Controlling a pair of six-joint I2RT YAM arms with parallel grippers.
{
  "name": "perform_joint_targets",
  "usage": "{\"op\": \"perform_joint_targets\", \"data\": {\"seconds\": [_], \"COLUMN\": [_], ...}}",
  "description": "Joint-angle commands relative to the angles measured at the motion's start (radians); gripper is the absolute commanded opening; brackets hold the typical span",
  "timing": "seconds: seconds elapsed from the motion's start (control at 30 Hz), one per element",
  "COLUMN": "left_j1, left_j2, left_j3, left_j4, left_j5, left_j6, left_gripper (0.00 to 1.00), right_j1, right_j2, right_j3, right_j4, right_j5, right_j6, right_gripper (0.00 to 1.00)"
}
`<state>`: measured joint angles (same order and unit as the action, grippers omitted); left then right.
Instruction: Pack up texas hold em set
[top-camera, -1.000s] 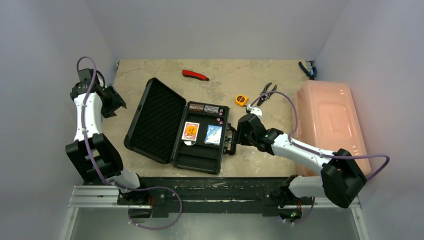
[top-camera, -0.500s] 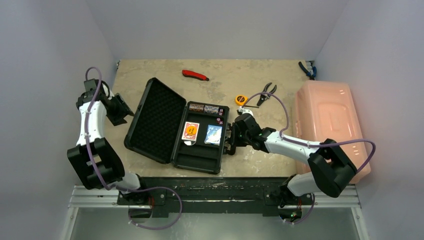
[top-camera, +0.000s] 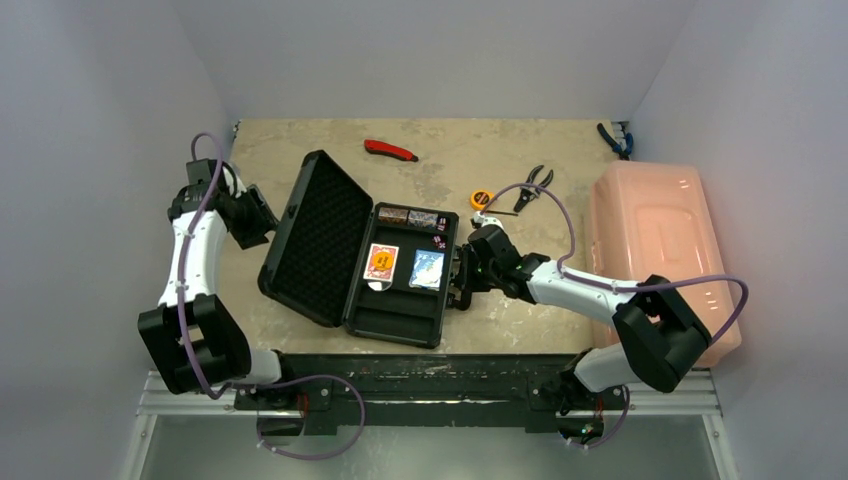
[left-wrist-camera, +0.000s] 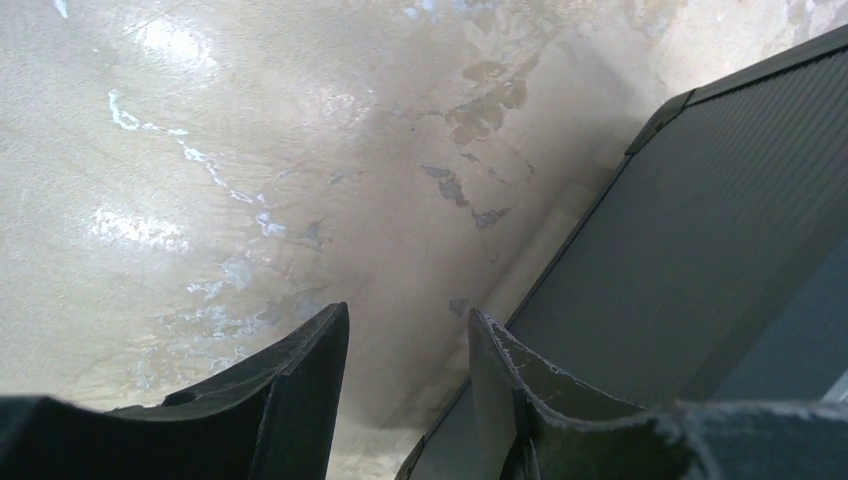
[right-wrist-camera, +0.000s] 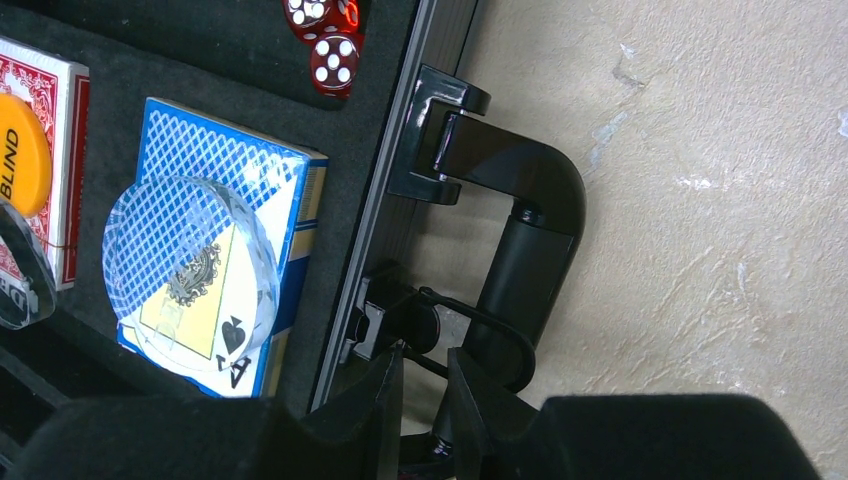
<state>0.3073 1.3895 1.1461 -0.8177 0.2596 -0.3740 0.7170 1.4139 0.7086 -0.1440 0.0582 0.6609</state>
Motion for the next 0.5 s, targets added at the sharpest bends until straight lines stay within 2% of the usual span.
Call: {"op": "perform_joint_targets", "data": {"seconds": [0.0, 0.47], "left_j1": [-0.049, -0.106], "left_j2": [-0.051, -0.08], "left_j3": [-0.009, -0.042], "left_j4": [0.001, 0.015], "left_j5": [0.025, 0.047], "left_j6": [0.018, 0.011], "left_gripper": [0.47, 0.45], "right_j1": [-0.001, 0.0], "right_j2": [-0.009, -0.038], "right_j3": [0.05, 0.068], "right_j4": [0.016, -0.04], "right_j5": [-0.014, 0.016], "right_j6": [-0.014, -0.026], "right_gripper": [0.26, 0.25]}}
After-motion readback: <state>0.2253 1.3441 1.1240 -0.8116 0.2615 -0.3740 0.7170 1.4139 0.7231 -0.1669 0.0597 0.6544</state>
